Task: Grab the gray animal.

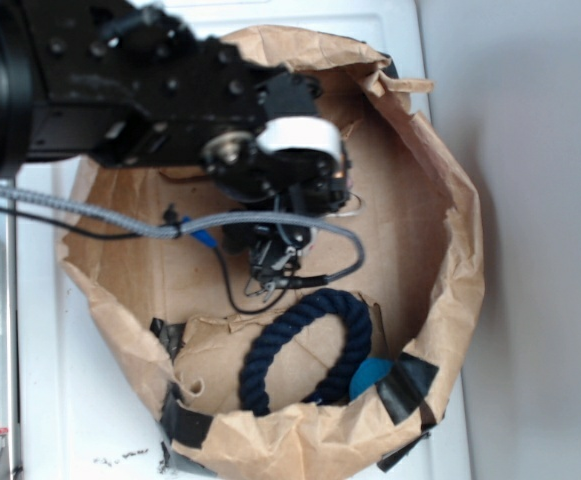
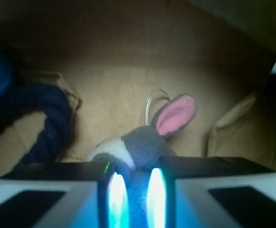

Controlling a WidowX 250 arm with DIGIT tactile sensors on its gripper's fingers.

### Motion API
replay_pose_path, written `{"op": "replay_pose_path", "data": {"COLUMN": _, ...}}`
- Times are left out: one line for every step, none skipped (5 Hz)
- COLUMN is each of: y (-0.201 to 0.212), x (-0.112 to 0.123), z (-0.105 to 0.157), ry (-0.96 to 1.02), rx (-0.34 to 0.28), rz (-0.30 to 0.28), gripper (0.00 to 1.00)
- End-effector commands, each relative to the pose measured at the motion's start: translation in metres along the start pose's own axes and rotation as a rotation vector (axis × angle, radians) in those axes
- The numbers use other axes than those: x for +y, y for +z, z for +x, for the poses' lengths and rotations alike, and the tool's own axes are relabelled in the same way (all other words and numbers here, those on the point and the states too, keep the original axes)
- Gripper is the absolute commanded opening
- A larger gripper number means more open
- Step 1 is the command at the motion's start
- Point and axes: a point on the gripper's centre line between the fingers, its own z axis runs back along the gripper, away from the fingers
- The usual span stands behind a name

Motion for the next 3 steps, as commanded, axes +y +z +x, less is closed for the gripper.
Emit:
{"op": "replay_pose_path", "data": {"y": 0.059, "x": 0.013, "z": 0.024, "ry": 0.041, "rx": -0.090, "rz": 0.013, "gripper": 0.00}}
{"op": "replay_pose_path", "data": {"y": 0.076, "x": 0.012, "z": 0.026, "ry": 0.048, "rx": -0.079, "rz": 0.010, "gripper": 0.00}}
{"op": "replay_pose_path", "data": {"y": 0.077, "x": 0.005, "z": 0.022, "ry": 0.009, "rx": -0.101, "rz": 0.037, "gripper": 0.00}}
